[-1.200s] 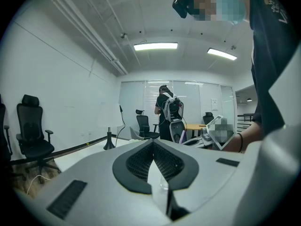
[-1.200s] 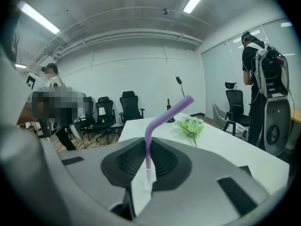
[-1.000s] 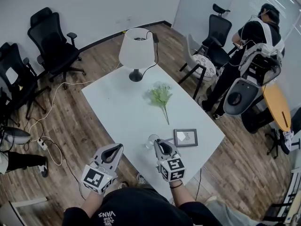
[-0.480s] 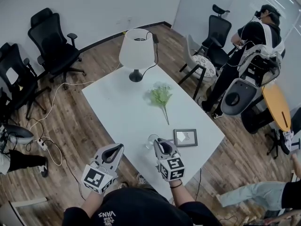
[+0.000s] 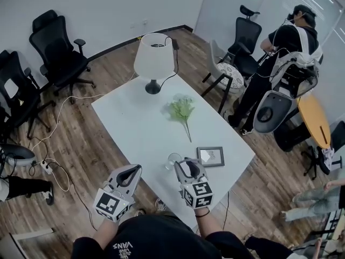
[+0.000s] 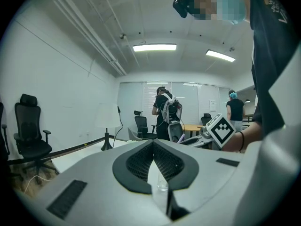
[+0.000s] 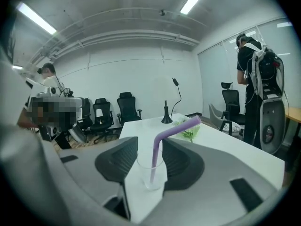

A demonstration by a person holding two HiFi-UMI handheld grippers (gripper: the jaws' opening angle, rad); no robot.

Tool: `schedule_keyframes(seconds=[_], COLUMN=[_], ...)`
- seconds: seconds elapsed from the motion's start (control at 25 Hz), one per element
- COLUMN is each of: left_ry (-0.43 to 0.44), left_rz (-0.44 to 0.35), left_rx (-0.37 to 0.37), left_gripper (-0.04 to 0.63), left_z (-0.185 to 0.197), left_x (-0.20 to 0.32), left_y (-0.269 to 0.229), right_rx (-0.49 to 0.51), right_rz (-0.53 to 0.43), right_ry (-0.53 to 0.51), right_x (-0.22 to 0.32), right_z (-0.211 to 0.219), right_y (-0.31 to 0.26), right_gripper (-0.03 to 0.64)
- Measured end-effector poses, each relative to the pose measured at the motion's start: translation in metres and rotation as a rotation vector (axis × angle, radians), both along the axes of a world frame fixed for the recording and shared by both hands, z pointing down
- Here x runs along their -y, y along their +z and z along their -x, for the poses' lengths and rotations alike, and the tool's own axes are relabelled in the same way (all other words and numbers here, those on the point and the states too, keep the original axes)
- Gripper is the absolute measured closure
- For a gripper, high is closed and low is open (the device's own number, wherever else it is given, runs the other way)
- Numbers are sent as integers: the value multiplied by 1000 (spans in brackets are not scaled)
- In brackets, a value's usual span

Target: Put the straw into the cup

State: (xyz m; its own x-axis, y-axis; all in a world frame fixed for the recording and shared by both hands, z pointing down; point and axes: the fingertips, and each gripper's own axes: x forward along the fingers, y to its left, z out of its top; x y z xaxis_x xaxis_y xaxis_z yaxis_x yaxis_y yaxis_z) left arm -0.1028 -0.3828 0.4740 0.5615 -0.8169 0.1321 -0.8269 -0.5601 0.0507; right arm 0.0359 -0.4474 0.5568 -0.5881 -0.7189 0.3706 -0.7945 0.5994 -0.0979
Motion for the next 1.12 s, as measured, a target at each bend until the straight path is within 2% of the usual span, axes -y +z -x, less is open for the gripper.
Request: schedule_keyframes(seconds=[0.44,1.12], left_ry=[55,107], left_rz=[-8,-25], left_rx=[-16,-37], left_gripper=[584,584], left_z=[-16,-30], left_x=[-8,-23], left_y=[-4,-6], right_rx=[6,60], right_rz=[-13,-108], right_ry=[24,76], right_x=[-21,-50], right_z=[-13,-29], right_y=[-14,-56], right_gripper=[465,463])
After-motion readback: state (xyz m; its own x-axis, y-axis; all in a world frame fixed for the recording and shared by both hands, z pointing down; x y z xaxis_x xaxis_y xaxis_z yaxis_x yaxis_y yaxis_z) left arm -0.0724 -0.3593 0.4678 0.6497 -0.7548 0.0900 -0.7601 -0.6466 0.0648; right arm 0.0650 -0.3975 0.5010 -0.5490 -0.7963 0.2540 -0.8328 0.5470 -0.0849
